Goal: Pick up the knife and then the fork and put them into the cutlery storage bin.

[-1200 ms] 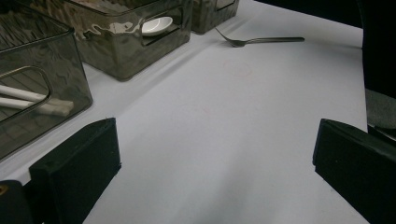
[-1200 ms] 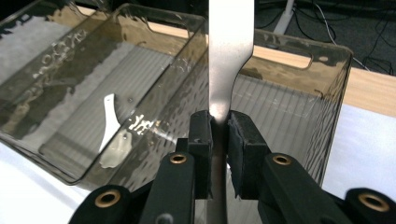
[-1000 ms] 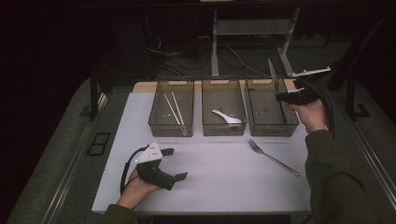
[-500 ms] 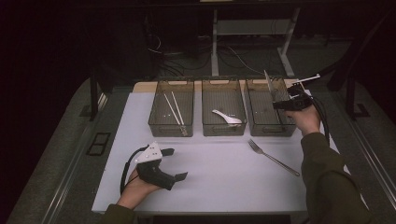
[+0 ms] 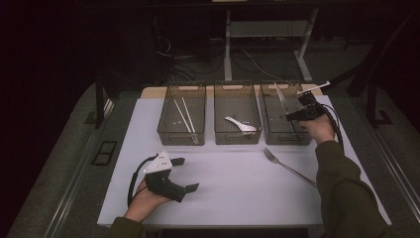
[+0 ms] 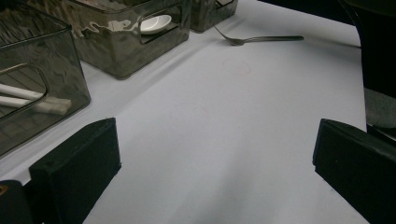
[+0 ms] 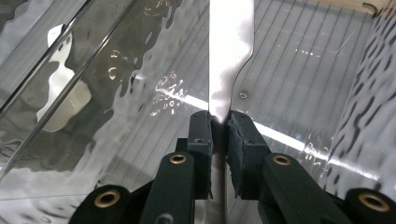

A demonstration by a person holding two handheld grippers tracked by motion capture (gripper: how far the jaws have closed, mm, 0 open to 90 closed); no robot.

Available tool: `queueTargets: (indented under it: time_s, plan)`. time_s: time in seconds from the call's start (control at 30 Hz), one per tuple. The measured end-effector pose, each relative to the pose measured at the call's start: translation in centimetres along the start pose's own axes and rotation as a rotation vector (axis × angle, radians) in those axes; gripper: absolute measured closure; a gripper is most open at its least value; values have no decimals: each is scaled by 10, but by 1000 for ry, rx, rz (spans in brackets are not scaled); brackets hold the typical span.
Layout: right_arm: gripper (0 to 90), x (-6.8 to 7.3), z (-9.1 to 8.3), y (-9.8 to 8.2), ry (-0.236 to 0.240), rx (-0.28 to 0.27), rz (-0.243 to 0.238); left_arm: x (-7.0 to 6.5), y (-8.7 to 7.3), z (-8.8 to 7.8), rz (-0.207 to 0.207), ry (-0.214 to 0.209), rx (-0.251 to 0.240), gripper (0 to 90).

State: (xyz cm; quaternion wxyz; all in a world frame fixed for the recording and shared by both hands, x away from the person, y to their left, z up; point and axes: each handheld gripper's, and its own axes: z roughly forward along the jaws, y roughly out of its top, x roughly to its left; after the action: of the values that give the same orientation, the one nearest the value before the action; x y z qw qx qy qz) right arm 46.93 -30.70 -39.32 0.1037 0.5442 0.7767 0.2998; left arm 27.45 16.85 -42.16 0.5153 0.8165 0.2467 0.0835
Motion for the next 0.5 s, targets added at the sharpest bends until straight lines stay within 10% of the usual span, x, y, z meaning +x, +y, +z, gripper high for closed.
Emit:
queueTargets:
  time_s: [0.5]
  plan:
    - [821, 0, 5, 1, 17, 6, 8, 0, 0, 0, 2, 1, 1, 0]
